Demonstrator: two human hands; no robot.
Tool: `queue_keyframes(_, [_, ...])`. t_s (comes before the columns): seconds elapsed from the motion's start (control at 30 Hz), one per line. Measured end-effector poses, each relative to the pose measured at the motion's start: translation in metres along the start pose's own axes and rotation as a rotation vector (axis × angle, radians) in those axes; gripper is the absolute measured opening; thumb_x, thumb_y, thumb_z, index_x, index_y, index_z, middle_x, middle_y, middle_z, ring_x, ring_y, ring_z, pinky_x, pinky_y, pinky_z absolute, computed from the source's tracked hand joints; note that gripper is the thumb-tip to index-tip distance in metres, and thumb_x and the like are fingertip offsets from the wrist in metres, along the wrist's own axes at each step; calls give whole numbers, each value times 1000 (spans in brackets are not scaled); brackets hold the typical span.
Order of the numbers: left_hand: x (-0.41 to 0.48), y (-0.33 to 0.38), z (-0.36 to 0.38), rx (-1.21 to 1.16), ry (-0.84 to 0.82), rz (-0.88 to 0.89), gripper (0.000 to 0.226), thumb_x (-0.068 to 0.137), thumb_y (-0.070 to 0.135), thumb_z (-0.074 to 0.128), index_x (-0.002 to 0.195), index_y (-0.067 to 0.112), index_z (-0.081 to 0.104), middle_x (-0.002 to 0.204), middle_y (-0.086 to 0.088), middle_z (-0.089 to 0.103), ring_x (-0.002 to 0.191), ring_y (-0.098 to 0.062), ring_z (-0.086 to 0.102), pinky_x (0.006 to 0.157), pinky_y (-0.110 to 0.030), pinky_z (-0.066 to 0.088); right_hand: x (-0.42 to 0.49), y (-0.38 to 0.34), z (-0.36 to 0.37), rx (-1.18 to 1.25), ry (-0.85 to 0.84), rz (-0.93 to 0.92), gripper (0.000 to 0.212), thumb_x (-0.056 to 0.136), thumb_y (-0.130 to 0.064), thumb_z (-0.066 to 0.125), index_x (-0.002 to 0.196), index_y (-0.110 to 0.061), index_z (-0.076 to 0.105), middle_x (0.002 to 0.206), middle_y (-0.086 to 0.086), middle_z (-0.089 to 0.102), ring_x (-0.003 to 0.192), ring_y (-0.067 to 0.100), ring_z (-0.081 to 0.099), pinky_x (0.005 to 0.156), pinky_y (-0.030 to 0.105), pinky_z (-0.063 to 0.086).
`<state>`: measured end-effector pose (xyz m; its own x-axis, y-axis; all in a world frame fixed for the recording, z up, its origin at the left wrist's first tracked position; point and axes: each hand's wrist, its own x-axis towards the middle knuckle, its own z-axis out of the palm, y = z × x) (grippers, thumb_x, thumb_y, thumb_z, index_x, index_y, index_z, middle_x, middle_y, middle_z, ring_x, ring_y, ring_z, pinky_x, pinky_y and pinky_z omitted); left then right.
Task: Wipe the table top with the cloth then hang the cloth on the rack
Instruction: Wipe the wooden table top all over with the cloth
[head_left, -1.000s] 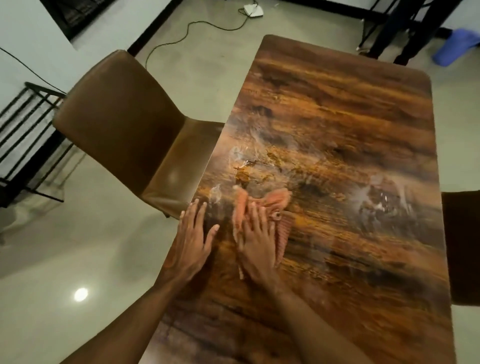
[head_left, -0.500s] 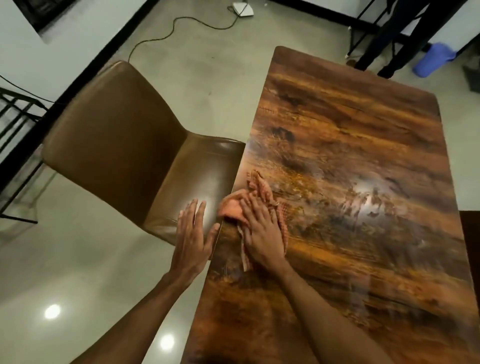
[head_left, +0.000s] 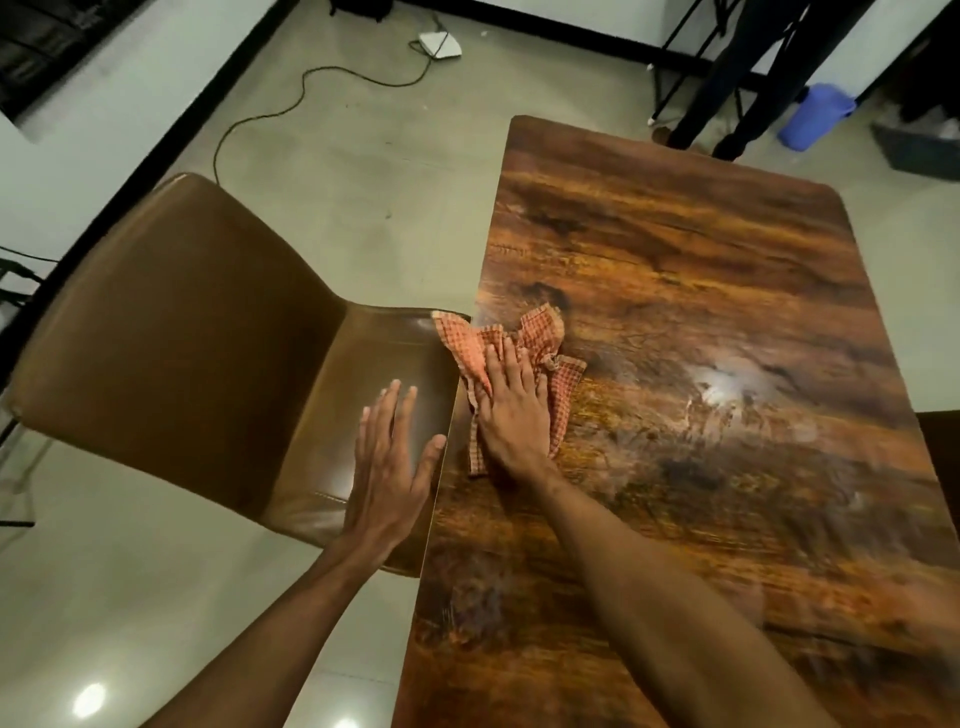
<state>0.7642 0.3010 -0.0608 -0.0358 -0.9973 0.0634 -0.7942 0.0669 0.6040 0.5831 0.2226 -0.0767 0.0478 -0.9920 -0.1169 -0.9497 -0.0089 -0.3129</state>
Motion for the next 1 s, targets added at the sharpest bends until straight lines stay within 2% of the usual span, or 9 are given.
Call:
queue_keyframes(0.1, [5, 13, 3, -45, -20, 27, 69, 102, 55, 32, 158, 17, 24, 168, -5, 17, 155, -16, 11, 126, -38, 1, -61, -5, 2, 15, -36, -113, 63, 108, -52, 14, 165, -30, -1, 172, -7, -12, 155, 10, -20, 126, 45, -12])
queue_keyframes(0.2, [4, 21, 8, -72, -33, 49, 73, 100, 62, 27, 158, 17, 25, 167, -4, 18, 155, -17, 12, 126, -38, 1, -58, 36, -6, -21, -40, -160, 60, 108, -51, 20, 164, -36, 4, 172, -11, -7, 158, 12, -9, 128, 48, -3])
queue_keyframes(0.33, [-3, 29, 12, -82, -17, 59, 72, 100, 59, 30, 158, 18, 26, 167, -4, 18, 155, -17, 12, 124, -28, -7, -21, 104, -40, 67, 67, 247, 61, 110, -48, 24, 165, -27, 10, 173, -4, -1, 159, 19, 1, 128, 49, 0])
queue_keyframes(0.4, [-7, 40, 15, -89, -20, 69, 71, 100, 59, 30, 158, 18, 26, 167, -4, 18, 155, -16, 12, 123, -27, -7, -34, 104, -40, 58, 91, 300, 63, 111, -46, 23, 165, -20, 8, 173, -2, -4, 159, 20, -3, 127, 50, 0])
queue_keyframes(0.53, [-11, 73, 31, -104, -58, 109, 71, 100, 60, 28, 159, 21, 22, 168, -1, 16, 155, -14, 11, 124, -27, -8, -103, 71, -20, 21, 22, 29, 63, 110, -47, 23, 164, -33, -5, 171, -9, -15, 156, 12, -18, 127, 46, -8])
queue_keyframes(0.6, [-8, 88, 42, -73, -75, 133, 71, 100, 61, 26, 159, 22, 21, 168, -1, 15, 155, -13, 9, 125, -30, -5, -100, 98, -26, -8, -1, -78, 61, 108, -49, 26, 164, -38, 3, 172, -12, -8, 158, 12, -11, 128, 47, -2])
queue_keyframes(0.77, [0, 113, 65, -18, -82, 179, 73, 100, 62, 23, 158, 18, 25, 167, -5, 21, 155, -18, 13, 125, -33, -4, -44, 166, -57, 11, 66, 283, 63, 108, -50, 24, 165, -29, 7, 173, -2, -4, 159, 23, -3, 127, 53, 3])
queue_keyframes(0.93, [13, 173, 100, 19, -89, 191, 70, 101, 57, 29, 157, 15, 28, 164, -10, 27, 153, -20, 18, 125, -29, -5, -63, 160, -52, -10, -70, -186, 64, 109, -50, 26, 165, -29, 2, 173, -4, -8, 158, 21, -9, 125, 49, -5])
queue_keyframes(1.0, [23, 196, 112, 32, -97, 200, 70, 100, 58, 28, 158, 17, 26, 164, -9, 26, 153, -21, 17, 124, -28, -6, -53, 200, -64, 7, -30, -171, 62, 108, -49, 28, 164, -32, 12, 173, -4, 2, 159, 22, 3, 125, 46, -6])
